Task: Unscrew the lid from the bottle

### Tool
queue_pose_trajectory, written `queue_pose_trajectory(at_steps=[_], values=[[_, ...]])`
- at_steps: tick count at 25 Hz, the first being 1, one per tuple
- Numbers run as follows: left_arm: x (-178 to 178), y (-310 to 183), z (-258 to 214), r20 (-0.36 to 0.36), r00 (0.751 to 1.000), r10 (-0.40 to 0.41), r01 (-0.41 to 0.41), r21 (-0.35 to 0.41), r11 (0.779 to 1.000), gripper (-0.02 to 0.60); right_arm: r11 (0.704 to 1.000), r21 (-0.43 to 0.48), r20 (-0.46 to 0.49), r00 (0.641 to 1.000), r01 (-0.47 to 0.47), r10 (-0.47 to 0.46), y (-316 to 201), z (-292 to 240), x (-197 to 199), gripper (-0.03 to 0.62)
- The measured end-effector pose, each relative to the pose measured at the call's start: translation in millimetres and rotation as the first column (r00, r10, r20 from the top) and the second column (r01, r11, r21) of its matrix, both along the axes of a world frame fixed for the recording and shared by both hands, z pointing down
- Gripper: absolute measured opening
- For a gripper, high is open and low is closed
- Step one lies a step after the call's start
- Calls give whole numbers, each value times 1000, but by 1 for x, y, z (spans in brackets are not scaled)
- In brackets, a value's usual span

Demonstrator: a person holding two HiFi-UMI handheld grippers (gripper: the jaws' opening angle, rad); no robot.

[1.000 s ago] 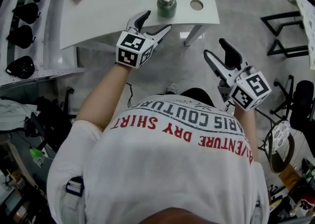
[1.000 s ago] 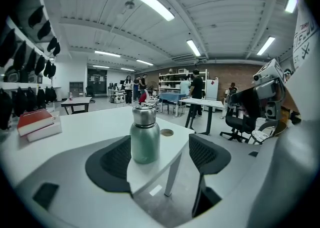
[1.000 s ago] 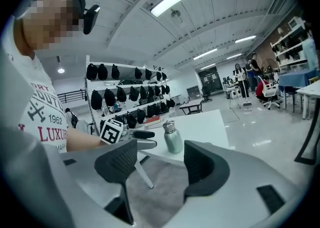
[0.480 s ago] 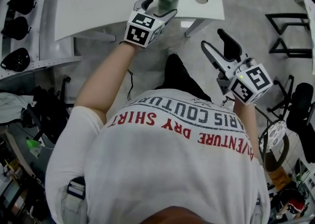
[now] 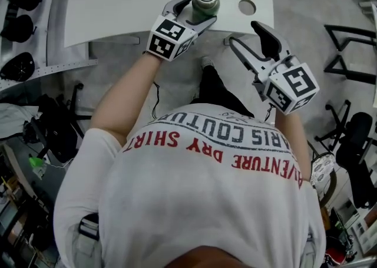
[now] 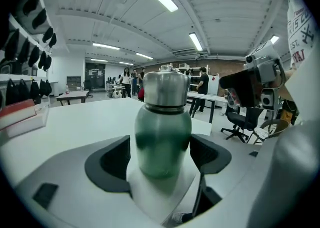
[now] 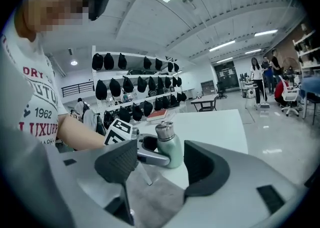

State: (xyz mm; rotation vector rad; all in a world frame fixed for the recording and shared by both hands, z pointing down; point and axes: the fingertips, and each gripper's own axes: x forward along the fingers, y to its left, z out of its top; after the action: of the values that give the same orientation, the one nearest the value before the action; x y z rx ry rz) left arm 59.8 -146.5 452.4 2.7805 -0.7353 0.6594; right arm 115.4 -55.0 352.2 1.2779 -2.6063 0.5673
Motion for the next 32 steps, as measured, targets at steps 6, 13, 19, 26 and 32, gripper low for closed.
queue_pose_trajectory(at_steps=[6,13,19,26,32], values=[[3,0,3,-8,999,34,-34,-14,999,367,998,-2,-29,998,62,-62,-40,8,-14,276],[3,0,2,0,999,54,-54,-14,998,365,990,14,-114,984,138,-136,-73,18,-38,276],[-1,0,4,6,998,55,-55,-18,998,365,986,25,-142,977,163,-158,-93,26,-59,276],[1,1,4,4,999,42,-42,-18,999,365,980,47,-170,968,193,-182,-99,29,-72,270],[3,0,3,4,998,65,-65,-17,998,365,974,79,-184,963,214,-196,-99,29,-72,255]])
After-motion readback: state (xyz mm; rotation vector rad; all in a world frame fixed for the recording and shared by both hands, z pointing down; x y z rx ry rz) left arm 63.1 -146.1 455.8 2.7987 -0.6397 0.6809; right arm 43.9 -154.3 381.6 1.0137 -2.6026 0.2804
